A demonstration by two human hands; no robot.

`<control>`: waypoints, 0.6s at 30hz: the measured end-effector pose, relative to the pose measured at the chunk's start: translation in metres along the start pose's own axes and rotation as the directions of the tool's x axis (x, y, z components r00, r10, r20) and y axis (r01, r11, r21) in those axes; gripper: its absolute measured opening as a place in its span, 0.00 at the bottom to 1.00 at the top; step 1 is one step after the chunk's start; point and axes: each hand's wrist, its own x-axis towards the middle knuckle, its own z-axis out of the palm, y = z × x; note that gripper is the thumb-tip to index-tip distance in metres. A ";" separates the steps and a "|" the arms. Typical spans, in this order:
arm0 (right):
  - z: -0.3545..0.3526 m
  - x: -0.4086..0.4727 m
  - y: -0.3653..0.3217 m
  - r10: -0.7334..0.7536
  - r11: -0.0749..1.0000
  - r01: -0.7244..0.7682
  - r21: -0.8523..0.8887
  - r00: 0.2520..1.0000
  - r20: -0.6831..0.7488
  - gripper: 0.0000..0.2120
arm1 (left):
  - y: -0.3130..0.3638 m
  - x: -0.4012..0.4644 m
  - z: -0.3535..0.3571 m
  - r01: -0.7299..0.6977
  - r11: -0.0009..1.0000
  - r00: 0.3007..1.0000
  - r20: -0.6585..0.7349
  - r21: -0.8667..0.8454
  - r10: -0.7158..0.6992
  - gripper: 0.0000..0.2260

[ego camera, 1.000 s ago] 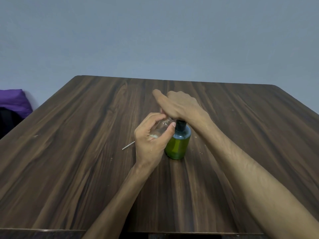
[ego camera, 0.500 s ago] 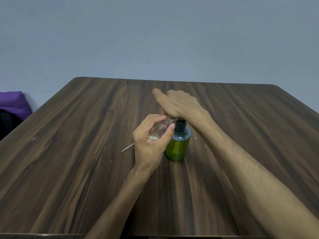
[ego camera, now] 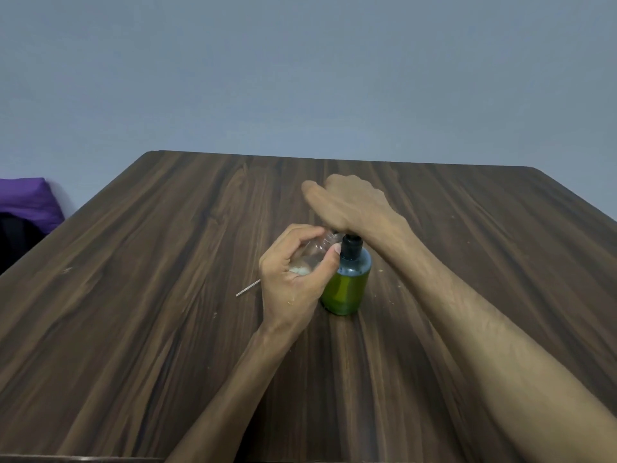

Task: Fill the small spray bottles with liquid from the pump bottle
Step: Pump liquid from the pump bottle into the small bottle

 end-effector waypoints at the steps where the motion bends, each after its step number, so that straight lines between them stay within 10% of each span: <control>1: 0.001 -0.001 -0.001 0.011 1.000 -0.010 -0.025 1.000 0.024 0.17 | 0.001 0.000 0.000 0.005 1.000 1.000 0.003 -0.003 -0.005 0.10; 18: 0.000 -0.004 -0.002 -0.011 0.999 0.010 -0.033 1.000 -0.026 0.21 | 0.005 -0.001 0.001 0.021 0.999 1.000 -0.005 -0.033 -0.021 0.10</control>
